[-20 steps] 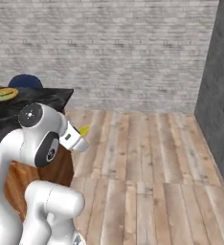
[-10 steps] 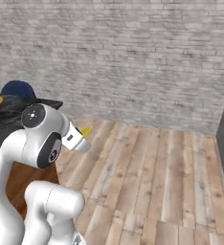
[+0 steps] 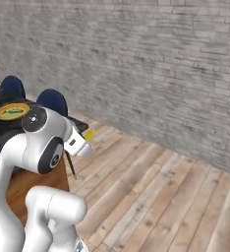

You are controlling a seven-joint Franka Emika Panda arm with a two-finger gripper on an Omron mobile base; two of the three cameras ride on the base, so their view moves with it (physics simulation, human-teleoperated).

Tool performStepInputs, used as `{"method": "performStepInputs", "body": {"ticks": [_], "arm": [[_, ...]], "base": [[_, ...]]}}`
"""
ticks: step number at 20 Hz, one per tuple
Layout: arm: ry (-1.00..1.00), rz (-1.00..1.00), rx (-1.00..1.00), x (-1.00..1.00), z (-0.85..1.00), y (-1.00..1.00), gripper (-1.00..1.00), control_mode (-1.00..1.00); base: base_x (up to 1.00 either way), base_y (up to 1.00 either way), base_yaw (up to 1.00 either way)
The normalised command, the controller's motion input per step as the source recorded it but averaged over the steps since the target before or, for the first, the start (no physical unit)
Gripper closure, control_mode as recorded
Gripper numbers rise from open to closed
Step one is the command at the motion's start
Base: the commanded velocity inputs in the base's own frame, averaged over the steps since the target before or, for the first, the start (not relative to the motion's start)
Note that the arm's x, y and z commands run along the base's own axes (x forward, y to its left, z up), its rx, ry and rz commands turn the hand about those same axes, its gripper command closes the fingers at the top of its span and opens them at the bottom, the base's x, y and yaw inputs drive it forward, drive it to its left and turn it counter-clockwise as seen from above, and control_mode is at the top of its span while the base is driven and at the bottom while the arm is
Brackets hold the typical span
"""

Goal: Take the lemon wedge from the fridge and place it on the plate with fish on the dining counter.

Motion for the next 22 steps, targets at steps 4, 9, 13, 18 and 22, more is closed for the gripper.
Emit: {"method": "performStepInputs", "body": {"ticks": [4,9,13,18,22], "arm": [[0.00,0.00,0.00,0.00,0.00,0.00,1.00,1.00],[0.00,0.00,0.00,0.00,0.00,0.00,1.00,1.00],[0.00,0.00,0.00,0.00,0.00,0.00,1.00,1.00],[0.00,0.00,0.00,0.00,0.00,0.00,1.00,1.00],[0.00,0.00,0.00,0.00,0.00,0.00,1.00,1.00]], "base": [[0.28,-0.92,0.38],[0.09,-0.97,0.39],[0.10,-0.63,0.61],[0.23,-0.59,0.64],[0.32,-0.94,0.49]]}}
